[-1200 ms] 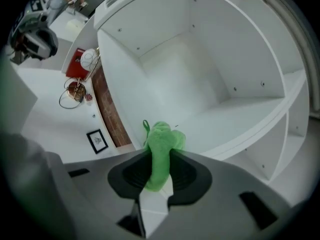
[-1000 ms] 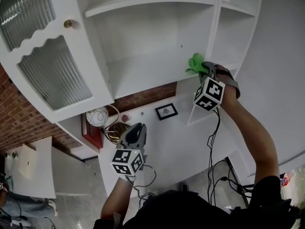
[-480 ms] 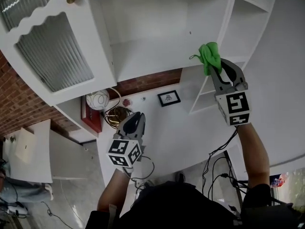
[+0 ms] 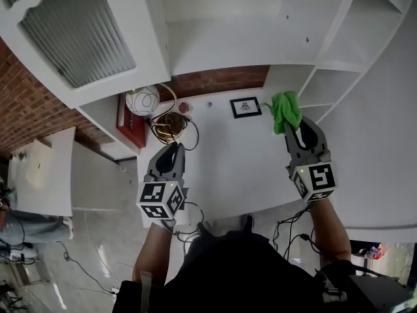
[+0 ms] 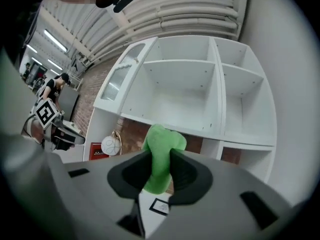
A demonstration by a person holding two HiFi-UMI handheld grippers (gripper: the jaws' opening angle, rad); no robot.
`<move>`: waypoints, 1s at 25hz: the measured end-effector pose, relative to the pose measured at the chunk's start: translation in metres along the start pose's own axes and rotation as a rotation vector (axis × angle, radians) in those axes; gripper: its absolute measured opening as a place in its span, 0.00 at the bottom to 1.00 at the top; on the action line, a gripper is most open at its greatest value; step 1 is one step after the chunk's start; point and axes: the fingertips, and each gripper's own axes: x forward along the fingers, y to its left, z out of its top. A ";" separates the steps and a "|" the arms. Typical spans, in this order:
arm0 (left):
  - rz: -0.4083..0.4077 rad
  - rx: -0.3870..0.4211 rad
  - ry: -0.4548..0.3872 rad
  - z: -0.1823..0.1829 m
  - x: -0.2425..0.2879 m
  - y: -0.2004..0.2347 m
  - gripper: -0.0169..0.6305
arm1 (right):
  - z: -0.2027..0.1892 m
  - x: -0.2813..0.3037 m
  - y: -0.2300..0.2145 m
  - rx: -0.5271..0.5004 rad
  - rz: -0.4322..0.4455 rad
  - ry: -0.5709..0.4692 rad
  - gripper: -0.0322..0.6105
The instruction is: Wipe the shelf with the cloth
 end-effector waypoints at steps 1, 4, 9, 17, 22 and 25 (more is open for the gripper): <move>0.014 -0.007 0.004 -0.004 -0.004 0.003 0.10 | -0.006 -0.002 0.000 0.023 -0.008 -0.001 0.20; 0.052 -0.013 0.014 -0.015 -0.015 0.011 0.10 | -0.019 -0.007 -0.001 0.063 -0.040 -0.008 0.20; 0.123 0.073 0.014 -0.022 -0.029 0.014 0.10 | -0.035 -0.019 -0.002 0.080 -0.066 -0.005 0.20; 0.152 0.050 -0.026 -0.011 -0.029 0.000 0.10 | -0.057 -0.027 -0.008 0.188 -0.019 -0.004 0.20; 0.149 0.047 -0.035 -0.011 -0.025 -0.019 0.10 | -0.056 -0.035 -0.018 0.154 -0.017 -0.016 0.20; 0.158 0.042 -0.031 -0.014 -0.024 -0.022 0.10 | -0.053 -0.037 -0.024 0.134 -0.015 -0.028 0.20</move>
